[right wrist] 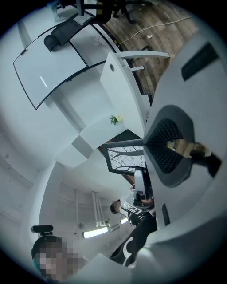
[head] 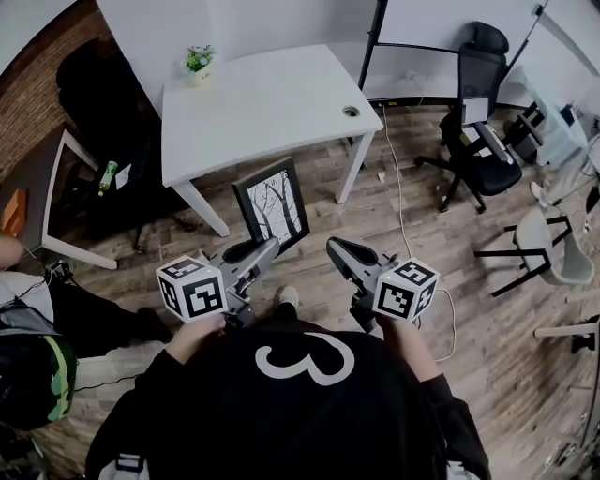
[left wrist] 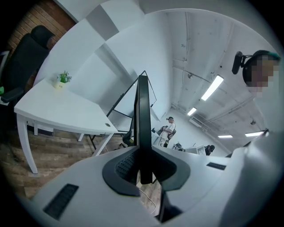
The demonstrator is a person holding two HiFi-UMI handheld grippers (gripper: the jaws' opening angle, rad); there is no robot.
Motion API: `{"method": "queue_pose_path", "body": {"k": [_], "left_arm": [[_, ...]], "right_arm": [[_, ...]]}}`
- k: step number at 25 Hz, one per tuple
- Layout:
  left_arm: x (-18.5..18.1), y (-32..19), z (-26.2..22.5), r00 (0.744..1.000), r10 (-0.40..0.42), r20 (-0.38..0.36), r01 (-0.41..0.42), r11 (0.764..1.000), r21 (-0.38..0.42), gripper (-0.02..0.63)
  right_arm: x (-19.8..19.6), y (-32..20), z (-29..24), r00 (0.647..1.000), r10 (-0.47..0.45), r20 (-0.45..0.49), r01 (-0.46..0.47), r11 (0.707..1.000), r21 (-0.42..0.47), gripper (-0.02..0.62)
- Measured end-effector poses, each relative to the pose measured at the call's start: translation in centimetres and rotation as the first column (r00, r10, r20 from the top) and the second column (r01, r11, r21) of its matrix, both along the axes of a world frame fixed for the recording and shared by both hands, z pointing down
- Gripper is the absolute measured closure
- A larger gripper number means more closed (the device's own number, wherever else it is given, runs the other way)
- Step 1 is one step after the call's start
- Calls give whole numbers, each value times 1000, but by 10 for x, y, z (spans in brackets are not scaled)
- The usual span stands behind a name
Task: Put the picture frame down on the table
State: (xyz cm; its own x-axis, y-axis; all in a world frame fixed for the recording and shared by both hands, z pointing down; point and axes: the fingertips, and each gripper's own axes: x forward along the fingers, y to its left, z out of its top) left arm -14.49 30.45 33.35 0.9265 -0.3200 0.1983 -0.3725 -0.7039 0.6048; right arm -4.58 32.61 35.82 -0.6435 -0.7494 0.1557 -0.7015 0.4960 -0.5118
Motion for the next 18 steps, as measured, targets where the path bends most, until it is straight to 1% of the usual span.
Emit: {"method": "queue_pose_path", "body": {"k": [4, 12, 18], "left_arm": [[6, -51, -4, 1000, 15, -5, -15, 1000, -10, 545], [5, -81, 0, 1000, 17, -22, -17, 1000, -8, 545], [-5, -161, 0, 999, 24, -45, -25, 999, -27, 545]], "right_arm": [[6, -47, -1, 1000, 21, 3, -21, 1000, -22, 571], [8, -79, -3, 1000, 25, -14, -25, 1000, -11, 571], [-1, -158, -9, 999, 36, -34, -37, 999, -31, 571]]}}
